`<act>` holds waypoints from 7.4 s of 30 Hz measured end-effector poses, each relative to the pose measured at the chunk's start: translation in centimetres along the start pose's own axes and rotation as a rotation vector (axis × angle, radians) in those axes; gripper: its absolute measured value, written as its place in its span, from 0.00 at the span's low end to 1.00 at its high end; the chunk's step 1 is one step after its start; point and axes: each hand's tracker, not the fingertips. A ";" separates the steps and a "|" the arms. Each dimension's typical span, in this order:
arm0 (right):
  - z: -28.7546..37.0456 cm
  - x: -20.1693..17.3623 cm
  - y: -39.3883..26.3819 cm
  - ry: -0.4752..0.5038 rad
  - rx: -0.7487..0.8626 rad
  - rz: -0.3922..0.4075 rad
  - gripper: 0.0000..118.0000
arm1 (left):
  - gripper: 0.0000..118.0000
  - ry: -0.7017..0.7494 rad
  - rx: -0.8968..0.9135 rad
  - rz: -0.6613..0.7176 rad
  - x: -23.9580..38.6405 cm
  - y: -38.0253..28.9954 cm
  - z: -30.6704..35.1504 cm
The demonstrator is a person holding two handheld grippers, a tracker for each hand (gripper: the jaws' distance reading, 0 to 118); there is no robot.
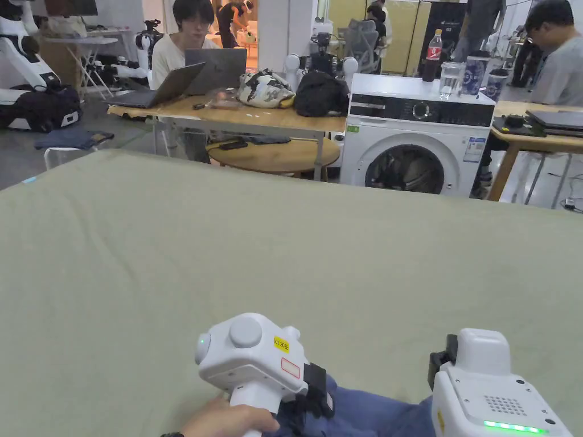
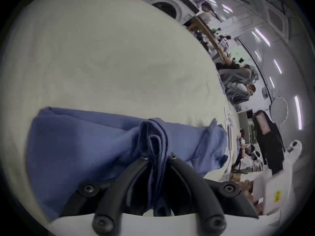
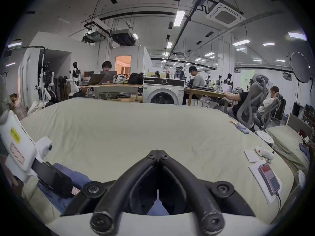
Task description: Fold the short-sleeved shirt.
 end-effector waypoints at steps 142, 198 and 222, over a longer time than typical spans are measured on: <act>3.7 5.7 -0.9 0.002 0.046 -0.077 0.00 | 0.01 -0.323 -0.087 -0.066 7.1 -2.4 -5.8; -1.6 0.7 -7.3 0.135 -0.432 -0.049 0.00 | 0.00 0.353 0.998 -0.421 1.2 -10.8 10.8; -1.4 1.1 -6.8 0.143 -0.440 -0.031 0.00 | 0.62 -0.559 -0.036 0.066 -8.0 -1.8 -0.9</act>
